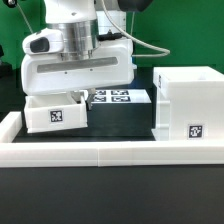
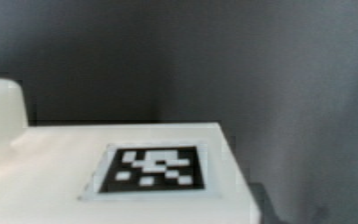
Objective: Assemble drawer
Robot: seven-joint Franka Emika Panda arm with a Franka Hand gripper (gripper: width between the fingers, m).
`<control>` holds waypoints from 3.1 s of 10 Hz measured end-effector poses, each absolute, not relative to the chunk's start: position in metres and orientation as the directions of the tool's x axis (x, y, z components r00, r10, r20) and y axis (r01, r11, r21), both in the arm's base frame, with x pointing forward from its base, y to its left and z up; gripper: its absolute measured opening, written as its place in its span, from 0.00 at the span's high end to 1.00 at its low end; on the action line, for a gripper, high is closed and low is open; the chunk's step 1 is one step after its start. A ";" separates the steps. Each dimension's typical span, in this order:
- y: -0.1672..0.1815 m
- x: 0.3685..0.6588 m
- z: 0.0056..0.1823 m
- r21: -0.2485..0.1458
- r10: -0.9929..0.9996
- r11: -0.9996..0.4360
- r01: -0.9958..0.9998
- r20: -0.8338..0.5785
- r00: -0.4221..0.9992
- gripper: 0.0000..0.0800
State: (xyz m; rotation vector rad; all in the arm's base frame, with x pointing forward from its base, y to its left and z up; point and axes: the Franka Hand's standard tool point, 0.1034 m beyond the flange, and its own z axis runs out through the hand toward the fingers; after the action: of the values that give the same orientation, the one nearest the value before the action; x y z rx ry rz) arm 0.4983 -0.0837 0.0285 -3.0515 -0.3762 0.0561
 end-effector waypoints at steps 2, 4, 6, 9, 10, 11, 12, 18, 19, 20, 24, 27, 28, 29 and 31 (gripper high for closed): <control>-0.080 0.500 0.029 -0.071 0.442 -0.895 0.439 -0.018 0.897 0.95; -0.077 0.501 0.029 -0.065 0.605 -0.795 0.603 -0.017 0.796 0.95; -0.081 0.500 0.028 -0.065 0.679 -0.733 0.677 -0.014 0.734 0.95; -0.085 0.501 0.029 -0.054 0.838 -0.545 0.836 -0.017 0.545 0.95; -0.082 0.501 0.029 -0.054 0.884 -0.467 0.883 -0.020 0.467 0.95; -0.080 0.505 0.029 -0.040 0.926 -0.378 0.925 -0.016 0.378 0.95; -0.075 0.507 0.028 -0.033 0.954 -0.300 0.953 -0.022 0.299 0.95; -0.074 0.507 0.025 -0.012 0.993 -0.107 0.994 -0.044 0.107 0.95; -0.070 0.508 0.025 0.001 0.994 -0.100 0.995 -0.042 0.100 0.95; -0.066 0.511 0.026 0.002 0.995 -0.086 0.996 -0.044 0.086 0.95; -0.059 0.520 0.023 0.000 0.995 -0.087 0.996 -0.054 0.087 0.95; -0.059 0.520 0.023 -0.001 0.995 -0.079 0.997 -0.057 0.079 0.95; -0.052 0.524 0.023 0.002 0.997 -0.055 0.998 -0.058 0.055 0.95; -0.045 0.530 0.024 0.007 0.998 -0.024 1.000 -0.059 0.025 0.95; -0.033 0.538 0.024 0.015 0.998 -0.004 1.000 -0.056 0.004 0.95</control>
Offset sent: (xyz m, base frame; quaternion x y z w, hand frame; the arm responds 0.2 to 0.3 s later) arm 0.0048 0.0160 0.0027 0.0068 -0.0089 -0.2861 0.9581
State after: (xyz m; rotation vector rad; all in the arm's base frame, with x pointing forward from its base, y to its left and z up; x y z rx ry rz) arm 0.5383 -0.0326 0.0243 -2.2611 -2.2522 0.0474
